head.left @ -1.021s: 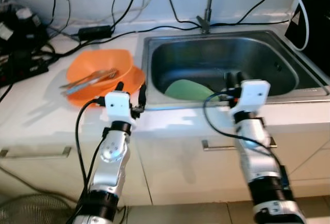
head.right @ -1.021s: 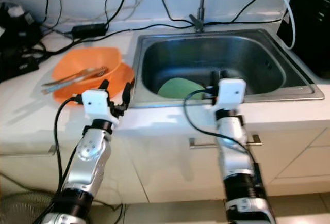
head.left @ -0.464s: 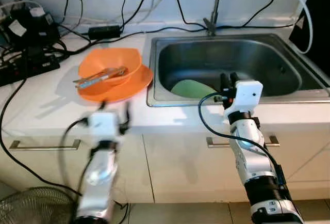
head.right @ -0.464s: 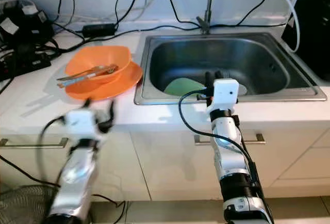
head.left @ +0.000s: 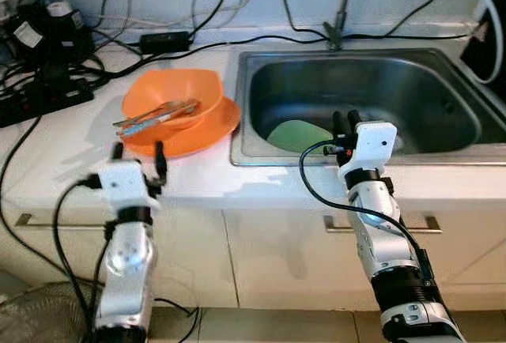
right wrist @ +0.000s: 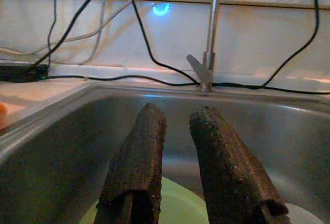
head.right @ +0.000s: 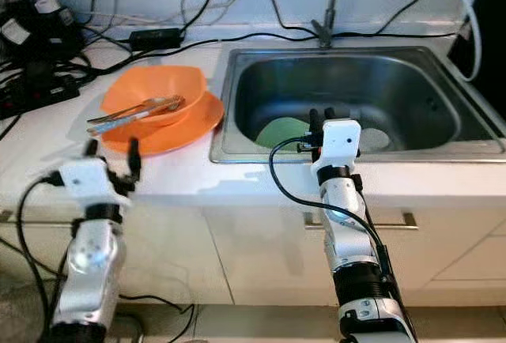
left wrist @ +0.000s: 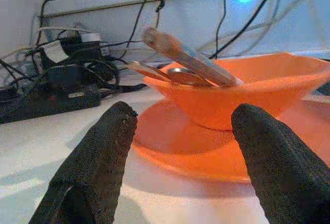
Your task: Kitchen organization
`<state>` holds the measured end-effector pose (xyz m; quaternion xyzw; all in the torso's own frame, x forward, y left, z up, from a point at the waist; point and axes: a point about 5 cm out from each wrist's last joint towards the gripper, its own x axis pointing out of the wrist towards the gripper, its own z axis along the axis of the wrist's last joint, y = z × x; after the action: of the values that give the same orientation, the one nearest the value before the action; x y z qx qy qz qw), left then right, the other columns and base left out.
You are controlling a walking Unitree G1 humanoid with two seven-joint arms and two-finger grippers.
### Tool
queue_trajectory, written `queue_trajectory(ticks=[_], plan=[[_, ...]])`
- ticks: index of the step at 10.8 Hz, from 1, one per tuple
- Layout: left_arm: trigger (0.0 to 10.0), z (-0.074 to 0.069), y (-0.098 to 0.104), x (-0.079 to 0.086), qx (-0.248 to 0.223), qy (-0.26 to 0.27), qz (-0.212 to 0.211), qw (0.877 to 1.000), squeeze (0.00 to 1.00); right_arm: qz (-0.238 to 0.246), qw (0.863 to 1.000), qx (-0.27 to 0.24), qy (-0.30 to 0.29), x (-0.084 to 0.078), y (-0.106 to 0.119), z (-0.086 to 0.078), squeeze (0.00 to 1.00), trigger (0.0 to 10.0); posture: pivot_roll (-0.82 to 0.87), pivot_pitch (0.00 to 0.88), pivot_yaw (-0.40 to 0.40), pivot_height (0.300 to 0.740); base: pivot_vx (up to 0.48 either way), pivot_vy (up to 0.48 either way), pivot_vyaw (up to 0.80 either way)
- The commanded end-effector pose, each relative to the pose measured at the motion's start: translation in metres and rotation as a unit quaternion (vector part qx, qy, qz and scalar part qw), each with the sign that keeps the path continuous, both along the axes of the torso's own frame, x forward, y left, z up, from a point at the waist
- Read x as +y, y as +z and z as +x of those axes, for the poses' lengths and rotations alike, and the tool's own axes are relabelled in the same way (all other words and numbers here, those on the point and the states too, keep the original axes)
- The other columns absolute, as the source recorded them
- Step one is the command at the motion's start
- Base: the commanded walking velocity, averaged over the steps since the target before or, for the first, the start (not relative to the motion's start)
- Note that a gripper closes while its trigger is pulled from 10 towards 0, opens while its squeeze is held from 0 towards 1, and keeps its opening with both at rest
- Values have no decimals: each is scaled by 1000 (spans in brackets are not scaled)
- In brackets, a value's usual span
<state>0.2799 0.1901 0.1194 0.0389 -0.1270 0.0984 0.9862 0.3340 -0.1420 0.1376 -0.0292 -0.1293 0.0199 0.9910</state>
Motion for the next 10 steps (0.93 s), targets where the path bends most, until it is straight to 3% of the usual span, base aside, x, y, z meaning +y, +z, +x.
queue_trajectory(ticks=[1,5,10], plan=[[10000,1,5,3,-6,11,-1,1000,0,0,1000,-9,4,3,4,2,0,10000,122,0,56,740,0,0,0],[10000,5,13,3,-15,4,0,1000,0,-2,1000,-9,7,3,5,4,0,10000,125,0,46,740,0,0,0],[10000,14,31,-19,-46,-61,20,997,0,-1,1000,-9,7,3,5,4,0,10000,122,0,47,740,0,0,0]])
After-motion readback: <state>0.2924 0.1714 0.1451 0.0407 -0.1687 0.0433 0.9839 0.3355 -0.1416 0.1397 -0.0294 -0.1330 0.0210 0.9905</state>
